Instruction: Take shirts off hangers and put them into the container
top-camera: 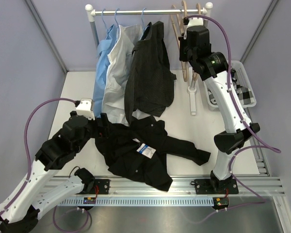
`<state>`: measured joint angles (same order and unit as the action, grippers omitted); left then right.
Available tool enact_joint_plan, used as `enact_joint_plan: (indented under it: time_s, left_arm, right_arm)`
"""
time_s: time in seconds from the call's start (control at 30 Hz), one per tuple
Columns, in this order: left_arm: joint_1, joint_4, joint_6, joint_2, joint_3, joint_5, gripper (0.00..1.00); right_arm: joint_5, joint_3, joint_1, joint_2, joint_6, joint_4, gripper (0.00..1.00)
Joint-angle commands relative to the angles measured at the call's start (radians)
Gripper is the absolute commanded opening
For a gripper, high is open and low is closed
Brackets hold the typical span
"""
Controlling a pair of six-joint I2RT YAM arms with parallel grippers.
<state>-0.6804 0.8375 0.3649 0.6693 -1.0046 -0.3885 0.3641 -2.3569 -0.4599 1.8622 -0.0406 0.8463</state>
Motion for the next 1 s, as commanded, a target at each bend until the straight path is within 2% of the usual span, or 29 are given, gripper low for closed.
enact_joint_plan:
  time_s: [0.0,0.57,0.6,0.63,0.67,0.77,0.9,0.97]
  left_arm:
    - [0.001,-0.028,0.014,-0.007,0.008,0.008,0.99]
    - [0.001,-0.028,0.019,-0.007,0.02,0.019,0.99]
    - [0.001,-0.028,0.019,-0.002,0.017,0.022,0.99]
    - [0.001,-0.028,0.019,0.0,0.015,0.022,0.99]
    - [0.001,-0.028,0.019,0.001,0.015,0.023,0.99]
    - [0.001,-0.028,0.02,0.007,0.006,0.023,0.99]
    - [0.001,-0.029,0.023,0.032,-0.002,0.031,0.99]
    - [0.001,-0.029,0.02,0.048,-0.017,0.031,0.99]
  right_arm:
    - [-0.01,-0.07,0.018,0.0,0.022,-0.059,0.0]
    - [-0.132,-0.154,0.064,0.123,-0.042,0.149,0.0]
    - [-0.136,-0.136,0.063,0.112,-0.042,0.154,0.04]
    - [-0.151,-0.124,0.063,0.101,-0.042,0.154,0.14]
    - [-0.162,-0.104,0.063,0.086,-0.039,0.146,0.45]
    - [-0.2,-0.018,0.063,-0.001,-0.039,0.117,0.75]
    - [-0.264,0.102,0.063,-0.182,0.002,0.062,0.98]
    - [-0.332,0.143,0.061,-0.275,0.018,0.042,0.99]
